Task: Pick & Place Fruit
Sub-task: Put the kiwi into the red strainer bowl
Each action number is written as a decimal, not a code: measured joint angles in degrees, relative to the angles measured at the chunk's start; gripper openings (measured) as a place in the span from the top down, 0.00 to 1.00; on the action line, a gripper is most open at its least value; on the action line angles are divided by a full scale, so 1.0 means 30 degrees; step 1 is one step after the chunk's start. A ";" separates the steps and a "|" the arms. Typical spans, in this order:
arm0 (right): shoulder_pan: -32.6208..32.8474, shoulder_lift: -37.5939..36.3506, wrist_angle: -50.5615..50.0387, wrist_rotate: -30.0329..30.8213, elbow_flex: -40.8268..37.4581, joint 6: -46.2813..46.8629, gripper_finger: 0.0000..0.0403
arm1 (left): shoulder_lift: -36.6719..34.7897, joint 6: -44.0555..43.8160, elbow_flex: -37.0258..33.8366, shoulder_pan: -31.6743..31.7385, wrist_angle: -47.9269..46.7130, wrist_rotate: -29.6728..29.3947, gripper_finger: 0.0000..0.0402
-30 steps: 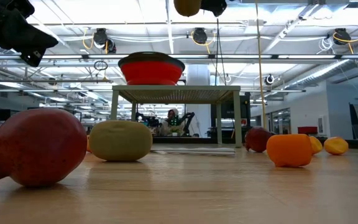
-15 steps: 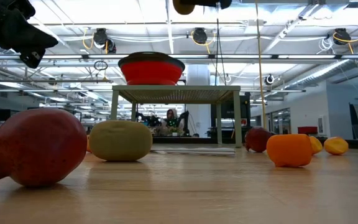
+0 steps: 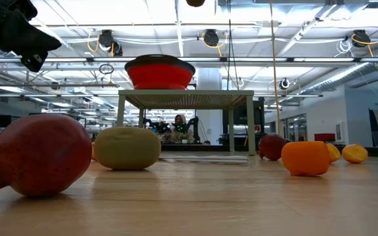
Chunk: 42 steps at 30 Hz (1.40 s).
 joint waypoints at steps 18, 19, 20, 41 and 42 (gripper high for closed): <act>-0.5085 0.0000 0.1147 -0.2811 0.0071 1.2787 0.41 | 0.0000 0.0021 -0.0003 -0.0003 -0.0007 -0.0036 0.95; -0.5245 0.0000 0.0740 -0.3147 0.0261 1.3151 0.41 | 0.0000 0.0021 -0.0002 -0.0002 -0.0007 -0.0036 0.95; -0.5375 0.0006 0.0217 -0.3451 0.0536 1.3468 0.41 | 0.0000 0.0029 -0.0007 0.0000 -0.0007 -0.0036 0.95; -0.6578 0.5300 -0.5654 -0.6539 0.7684 1.3669 0.41 | 0.0000 0.0058 -0.0007 0.0000 -0.0003 -0.0066 0.95; -0.6596 0.5705 -0.5615 -0.6855 0.7908 1.3910 0.41 | 0.0000 0.0058 -0.0007 -0.0007 0.0000 -0.0066 0.95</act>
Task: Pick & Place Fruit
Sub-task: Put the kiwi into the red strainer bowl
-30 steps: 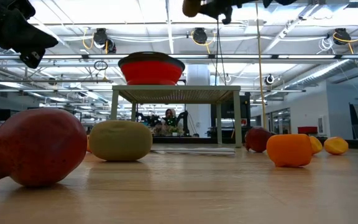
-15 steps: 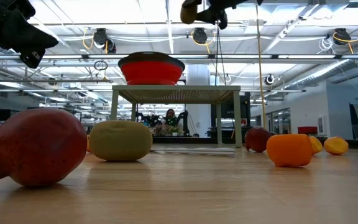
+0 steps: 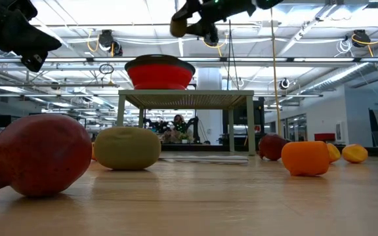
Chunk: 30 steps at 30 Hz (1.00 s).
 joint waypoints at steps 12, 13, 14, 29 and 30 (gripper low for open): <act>-0.0135 0.3166 -0.0407 -0.1799 0.1724 0.0516 0.41 | 0.0036 -0.0007 0.0000 0.0004 0.0001 0.0000 0.95; -0.0143 0.3235 -0.0558 -0.1807 0.1726 0.0544 0.41 | 0.0036 -0.0007 0.0000 0.0001 -0.0007 0.0000 0.95; -0.0144 0.3312 -0.0715 -0.1806 0.1750 0.0542 0.41 | 0.0036 -0.0007 0.0000 0.0002 0.0005 0.0000 0.95; -0.0186 0.3380 -0.5524 -0.1734 0.1760 0.0255 0.41 | 0.0036 0.0022 0.0000 0.0006 0.0000 0.0000 0.95; -0.0186 0.3380 -0.5789 -0.1734 0.1760 0.0226 0.41 | 0.0036 0.0022 0.0000 0.0007 0.0000 0.0000 0.95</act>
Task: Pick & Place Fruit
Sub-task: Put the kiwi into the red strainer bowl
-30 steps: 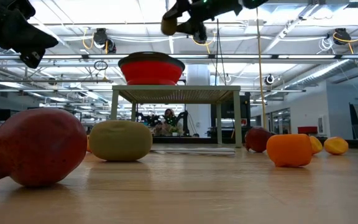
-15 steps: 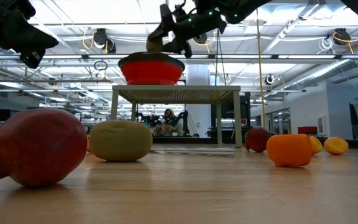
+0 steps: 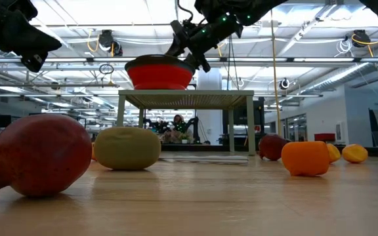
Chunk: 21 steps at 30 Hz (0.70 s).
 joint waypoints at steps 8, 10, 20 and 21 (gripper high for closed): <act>0.0007 0.0000 -0.0892 -0.0007 -0.0015 -0.0476 0.41 | 0.0000 0.0029 0.0000 0.0000 -0.0007 0.0000 0.95; 0.0007 0.0000 -0.0940 -0.0052 -0.0015 -0.0550 0.41 | 0.0000 0.0029 0.0000 -0.0006 -0.0007 0.0000 0.95; 0.0007 0.0000 -0.0631 -0.0437 -0.0017 -0.0654 0.41 | 0.0000 0.0197 0.0000 0.0000 -0.0007 -0.0470 0.95; 0.0007 0.0000 -0.0585 -0.0437 -0.0022 -0.0668 0.41 | 0.0000 0.0196 0.0000 0.0000 -0.0007 -0.0587 0.95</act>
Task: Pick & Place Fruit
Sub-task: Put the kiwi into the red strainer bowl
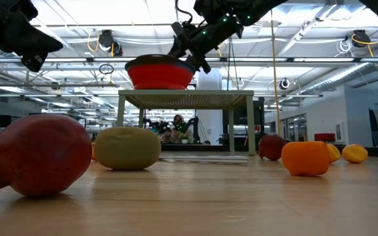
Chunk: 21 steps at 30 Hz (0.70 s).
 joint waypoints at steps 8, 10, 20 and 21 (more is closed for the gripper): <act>-0.0004 -0.0222 0.1751 -0.1277 -0.0015 0.0029 0.41 | 0.0038 -0.1020 -0.0007 -0.0004 0.4154 -0.2055 0.95; 0.0093 -0.0340 0.2187 -0.1715 -0.0015 0.0029 0.41 | 0.0415 -0.0557 -0.0007 0.0000 0.6794 -0.2461 0.95; 0.0635 -0.0825 0.2228 -0.4477 -0.0022 0.0255 0.41 | 0.6609 0.5391 0.0120 0.0033 1.6529 -0.2709 0.95; 0.0704 -0.0908 0.2092 -0.4627 -0.0039 0.0262 0.41 | 0.7511 0.5647 0.0278 0.0082 1.6948 -0.2872 0.94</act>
